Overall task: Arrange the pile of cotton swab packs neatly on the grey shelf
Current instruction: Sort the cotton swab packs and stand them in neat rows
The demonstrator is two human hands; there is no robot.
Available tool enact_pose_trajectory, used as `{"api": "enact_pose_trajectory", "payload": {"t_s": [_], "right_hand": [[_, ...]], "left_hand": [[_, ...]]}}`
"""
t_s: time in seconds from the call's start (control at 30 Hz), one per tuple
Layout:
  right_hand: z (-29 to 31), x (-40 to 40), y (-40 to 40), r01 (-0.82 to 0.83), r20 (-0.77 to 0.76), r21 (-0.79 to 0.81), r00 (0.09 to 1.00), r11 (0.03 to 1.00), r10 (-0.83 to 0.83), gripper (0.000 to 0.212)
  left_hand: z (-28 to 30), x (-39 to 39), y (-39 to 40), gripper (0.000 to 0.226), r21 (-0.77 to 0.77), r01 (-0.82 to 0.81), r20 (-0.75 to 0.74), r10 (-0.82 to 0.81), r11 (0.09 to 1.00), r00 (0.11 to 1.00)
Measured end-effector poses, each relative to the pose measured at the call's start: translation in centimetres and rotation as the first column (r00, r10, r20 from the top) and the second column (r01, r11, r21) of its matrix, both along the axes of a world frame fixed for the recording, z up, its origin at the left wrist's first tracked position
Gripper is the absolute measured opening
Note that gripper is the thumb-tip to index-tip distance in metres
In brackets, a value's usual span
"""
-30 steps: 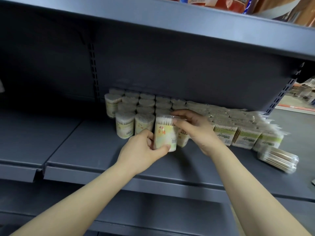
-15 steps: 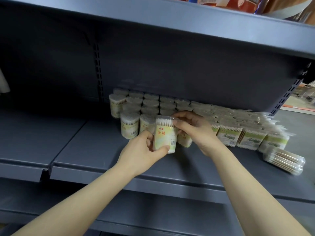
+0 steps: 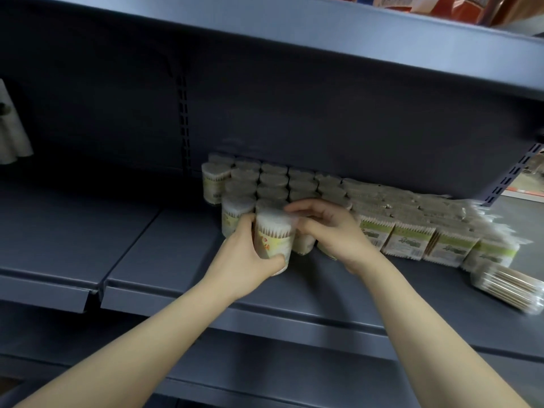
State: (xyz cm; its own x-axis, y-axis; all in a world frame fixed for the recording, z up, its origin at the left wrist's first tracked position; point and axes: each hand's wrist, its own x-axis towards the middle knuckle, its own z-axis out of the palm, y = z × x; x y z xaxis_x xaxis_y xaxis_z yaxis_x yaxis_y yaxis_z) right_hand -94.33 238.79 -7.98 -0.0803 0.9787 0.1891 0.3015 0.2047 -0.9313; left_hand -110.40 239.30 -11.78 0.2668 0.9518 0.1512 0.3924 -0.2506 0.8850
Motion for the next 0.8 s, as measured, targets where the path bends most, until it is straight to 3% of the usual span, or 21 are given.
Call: {"api": "enact_pose_trajectory", "payload": {"t_s": [0.27, 0.53, 0.8], "right_hand": [[-0.5, -1.5, 1.3, 0.066, 0.129, 0.09, 0.989, 0.994, -0.077, 0.028], [-1.3, -2.5, 3.1, 0.246, 0.201, 0.214, 0.936, 0.945, -0.289, 0.031], [-1.6, -3.2, 3.8, 0.249, 0.358, 0.254, 0.874, 0.935, -0.33, 0.033]], "left_hand": [[-0.7, -1.9, 0.1, 0.081, 0.006, -0.011, -0.006, 0.011, 1.0, 1.0], [-1.5, -3.8, 0.2, 0.07, 0.06, -0.086, -0.16, 0.095, 0.994, 0.983], [-1.4, -4.6, 0.3, 0.066, 0.214, -0.214, -0.269, 0.268, 0.953, 0.925]]}}
